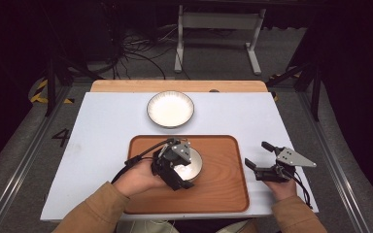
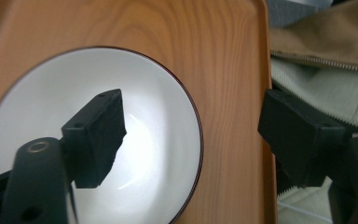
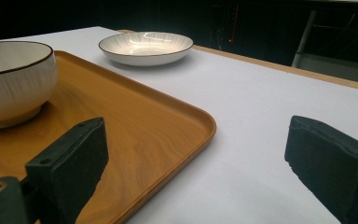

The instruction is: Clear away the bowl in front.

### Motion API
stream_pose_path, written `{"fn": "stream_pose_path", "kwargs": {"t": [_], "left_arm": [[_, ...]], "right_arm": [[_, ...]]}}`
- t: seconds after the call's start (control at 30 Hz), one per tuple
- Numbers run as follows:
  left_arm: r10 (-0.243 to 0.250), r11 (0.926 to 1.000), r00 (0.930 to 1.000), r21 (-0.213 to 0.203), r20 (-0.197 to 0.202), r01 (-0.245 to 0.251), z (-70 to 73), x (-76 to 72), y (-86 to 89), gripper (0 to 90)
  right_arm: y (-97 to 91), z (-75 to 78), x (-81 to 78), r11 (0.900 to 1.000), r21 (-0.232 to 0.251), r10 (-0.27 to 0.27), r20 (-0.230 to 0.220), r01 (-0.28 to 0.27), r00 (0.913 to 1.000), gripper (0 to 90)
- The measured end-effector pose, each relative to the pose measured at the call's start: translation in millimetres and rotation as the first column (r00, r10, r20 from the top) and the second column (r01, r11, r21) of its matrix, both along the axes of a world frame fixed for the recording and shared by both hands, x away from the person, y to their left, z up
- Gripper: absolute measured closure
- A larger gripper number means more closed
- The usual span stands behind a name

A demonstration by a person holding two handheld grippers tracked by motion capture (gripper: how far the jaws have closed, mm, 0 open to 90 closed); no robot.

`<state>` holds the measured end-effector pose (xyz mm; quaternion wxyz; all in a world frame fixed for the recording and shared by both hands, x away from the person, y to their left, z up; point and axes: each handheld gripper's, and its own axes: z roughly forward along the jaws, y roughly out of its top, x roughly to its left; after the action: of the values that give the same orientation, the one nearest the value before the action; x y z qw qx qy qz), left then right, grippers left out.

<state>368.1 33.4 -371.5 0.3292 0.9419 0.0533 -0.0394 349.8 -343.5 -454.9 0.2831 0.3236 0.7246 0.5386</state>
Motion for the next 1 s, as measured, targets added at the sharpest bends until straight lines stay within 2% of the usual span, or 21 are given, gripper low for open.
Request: {"fn": "stream_pose_path", "kwargs": {"t": [0.17, 0.27, 0.3, 0.4, 0.5, 0.6, 0.67, 0.73, 0.83, 0.9, 1.0], "left_arm": [[0.045, 0.9965, 0.9989, -0.072, 0.01, -0.044, 6.4, 0.1, 12.4, 22.6], [0.074, 0.9895, 0.9969, -0.126, 0.025, -0.071, 11.9, -3.2, 22.1, 22.6], [0.074, 0.9895, 0.9969, -0.126, 0.025, -0.071, 11.9, -3.2, 22.1, 22.7], [0.111, 0.9817, 0.9933, -0.159, 0.033, -0.104, 14.6, -6.4, 31.1, 22.1], [0.14, 0.971, 0.9899, -0.199, 0.023, -0.132, 15.4, -8.1, 40.9, 19.7], [0.169, 0.9623, 0.9854, -0.221, 0.026, -0.159, 15.2, -9.8, 50.2, 18.5], [0.196, 0.952, 0.9801, -0.245, 0.029, -0.183, 14.7, -12.5, 58.2, 17.7], [0.204, 0.9493, 0.9784, -0.25, 0.031, -0.19, 14.5, -13.7, 61.2, 16.4], [0.23, 0.9387, 0.9723, -0.273, 0.041, -0.211, 14.2, -17.0, 70.9, 14.5], [0.254, 0.9298, 0.9654, -0.29, 0.059, -0.227, 13.8, -19.3, 79.1, 13.3], [0.288, 0.9122, 0.9559, -0.321, 0.059, -0.255, 12.1, -21.4, 89.8, 10.0]], "right_arm": [[-0.6, 0.1, 0.2, 1.0, 0.004, 0.001, -0.002, -0.001, 1.0, 5.2], [-0.8, 0.2, 0.6, 1.0, 0.007, 0.002, -0.006, -0.002, 1.0, 4.9], [-0.8, 0.2, 0.6, 1.0, 0.007, 0.002, -0.006, -0.002, 1.0, 4.9], [-1.1, 0.2, 0.7, 0.9999, 0.013, 0.002, -0.009, -0.002, 1.0, 4.5], [-1.2, 0.2, 0.8, 0.9999, 0.014, 0.002, -0.01, -0.002, 0.9999, 4.1], [-1.4, 0.2, 1.3, 0.9999, 0.015, 0.004, -0.011, -0.004, 0.9999, 3.7], [-1.6, 0.3, 1.6, 0.9999, 0.016, 0.003, -0.015, -0.003, 0.9999, 3.6], [-1.8, 0.3, 1.7, 0.9998, 0.017, 0.004, -0.016, -0.004, 0.9999, 3.6], [-1.9, 0.3, 2.0, 0.9998, 0.018, 0.005, -0.018, -0.004, 0.9998, 3.6], [-2.0, 0.3, 2.1, 0.9998, 0.018, 0.006, -0.018, -0.006, 0.9998, 3.6], [-2.0, 0.3, 1.9, 0.9998, 0.019, 0.007, -0.019, -0.006, 0.9998, 3.6]]}}
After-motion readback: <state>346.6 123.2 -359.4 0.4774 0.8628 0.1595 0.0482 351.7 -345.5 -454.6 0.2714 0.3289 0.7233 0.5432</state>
